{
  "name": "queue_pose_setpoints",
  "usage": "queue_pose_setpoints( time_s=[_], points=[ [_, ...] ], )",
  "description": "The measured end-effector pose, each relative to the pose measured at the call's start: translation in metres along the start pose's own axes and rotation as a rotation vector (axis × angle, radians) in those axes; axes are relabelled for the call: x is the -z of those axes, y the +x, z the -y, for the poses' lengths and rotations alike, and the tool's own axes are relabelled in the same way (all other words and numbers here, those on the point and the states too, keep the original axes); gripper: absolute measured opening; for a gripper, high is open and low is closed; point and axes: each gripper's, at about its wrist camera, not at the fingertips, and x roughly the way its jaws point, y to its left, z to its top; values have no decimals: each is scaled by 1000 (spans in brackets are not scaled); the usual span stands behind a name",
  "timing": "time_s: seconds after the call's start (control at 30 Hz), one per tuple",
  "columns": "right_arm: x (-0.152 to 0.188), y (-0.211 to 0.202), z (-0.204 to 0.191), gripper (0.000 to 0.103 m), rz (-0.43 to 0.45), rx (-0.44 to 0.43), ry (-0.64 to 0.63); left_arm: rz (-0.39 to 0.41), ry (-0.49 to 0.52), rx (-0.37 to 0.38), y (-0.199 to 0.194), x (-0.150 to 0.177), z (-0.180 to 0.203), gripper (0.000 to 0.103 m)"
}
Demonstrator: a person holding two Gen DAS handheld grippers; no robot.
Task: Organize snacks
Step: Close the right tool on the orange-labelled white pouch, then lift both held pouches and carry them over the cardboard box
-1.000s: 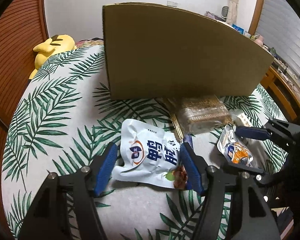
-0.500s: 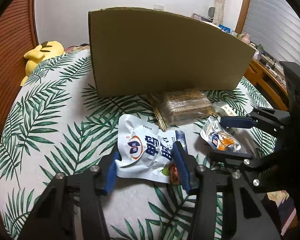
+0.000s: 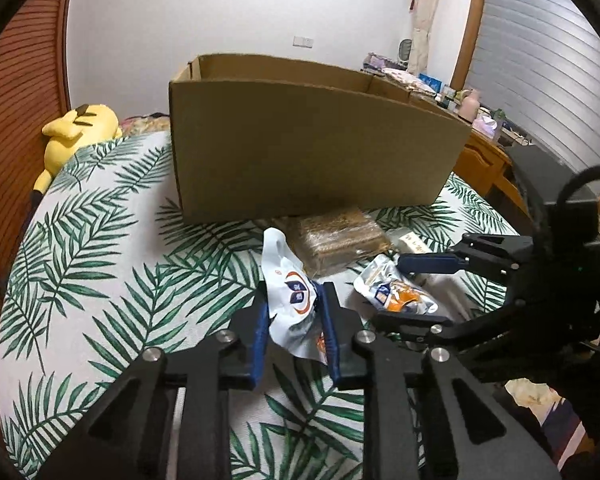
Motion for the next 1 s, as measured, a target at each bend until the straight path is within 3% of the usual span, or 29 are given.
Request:
queue_pose_setpoints(
  time_s=[0.1,0.23,0.77,1.0],
  points=[
    [0,-1,0,60,-6,3,3,13,11,-3,-4,0,6,20],
    [1,-5,-7,39,-9,-7,-21,27,27,-18,-8,-1,8,19],
    [0,-33,-7,37,88,-27,23,80,17,-15,-23,-1,12,19],
    [-10,-62,-4,37,160,-8,14,145,33,-1,-44,-15,19,19]
  ],
)
